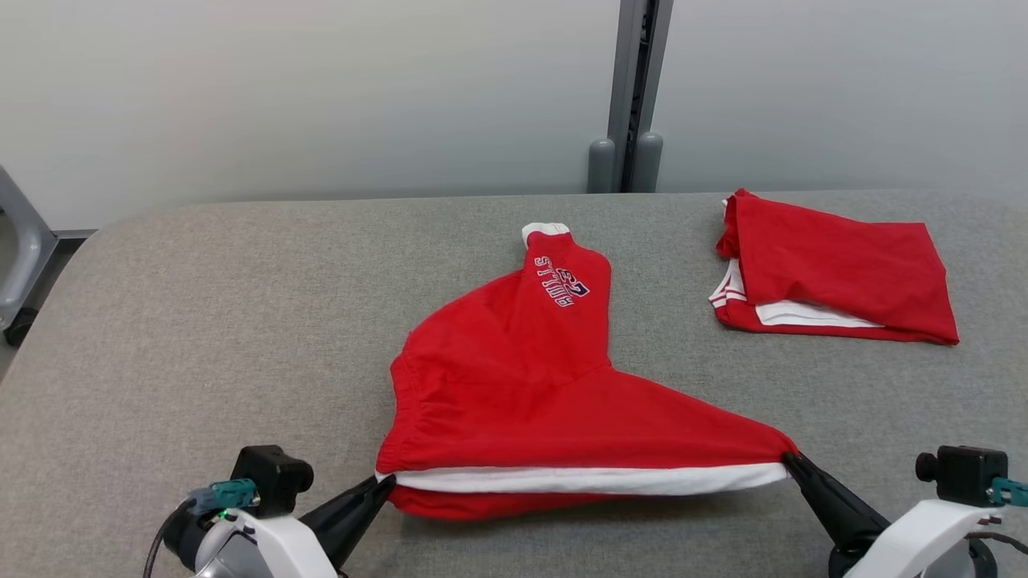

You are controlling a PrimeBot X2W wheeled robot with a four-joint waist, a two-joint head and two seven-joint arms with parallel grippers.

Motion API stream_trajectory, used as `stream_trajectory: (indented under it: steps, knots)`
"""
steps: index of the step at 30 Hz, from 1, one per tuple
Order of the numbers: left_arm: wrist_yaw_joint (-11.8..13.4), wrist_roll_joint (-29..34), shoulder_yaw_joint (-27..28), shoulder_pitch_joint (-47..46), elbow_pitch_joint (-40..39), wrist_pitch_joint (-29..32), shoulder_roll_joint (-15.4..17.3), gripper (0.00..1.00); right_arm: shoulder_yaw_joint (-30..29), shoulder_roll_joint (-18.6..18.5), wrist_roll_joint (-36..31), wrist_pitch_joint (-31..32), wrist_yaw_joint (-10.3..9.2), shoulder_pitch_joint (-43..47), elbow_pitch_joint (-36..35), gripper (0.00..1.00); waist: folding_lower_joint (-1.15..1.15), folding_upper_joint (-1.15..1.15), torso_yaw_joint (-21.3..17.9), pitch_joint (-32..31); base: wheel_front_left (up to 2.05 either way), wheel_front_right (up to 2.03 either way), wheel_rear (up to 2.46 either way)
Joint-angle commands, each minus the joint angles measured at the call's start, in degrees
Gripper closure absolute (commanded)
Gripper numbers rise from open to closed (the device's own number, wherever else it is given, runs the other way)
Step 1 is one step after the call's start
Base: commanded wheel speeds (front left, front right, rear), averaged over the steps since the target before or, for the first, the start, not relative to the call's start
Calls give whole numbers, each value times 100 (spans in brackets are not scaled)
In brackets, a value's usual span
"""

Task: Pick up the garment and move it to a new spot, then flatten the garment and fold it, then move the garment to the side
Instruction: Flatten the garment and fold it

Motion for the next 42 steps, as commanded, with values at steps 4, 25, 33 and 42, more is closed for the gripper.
stream_trajectory:
  steps: [4, 25, 33, 42]
  knots:
    - [120, -261, 92, 186, -696, 342, 323, 100, -201, -81, -47, 189, 2, 203, -335, 100, 0, 0, -31, 60, 0, 0, 0]
    - [-446, -3487, 1009, -2716, -110, 3385, 970, 100, 129, 663, -456, 1008, 3, -3441, 371, 100, 0, 0, -488, 1890, 0, 0, 0]
    - [-279, -3727, 1168, -5065, 808, 5172, 1213, 100, 455, 560, -89, 2334, 2, -6113, 1128, 100, 0, 0, -432, 3297, 0, 0, 0]
    - [-436, -2225, 1002, -7491, 1636, 4356, 652, 100, 317, 597, -391, 2167, 1, -8647, 1833, 100, 0, 0, -222, 4154, 0, 0, 0]
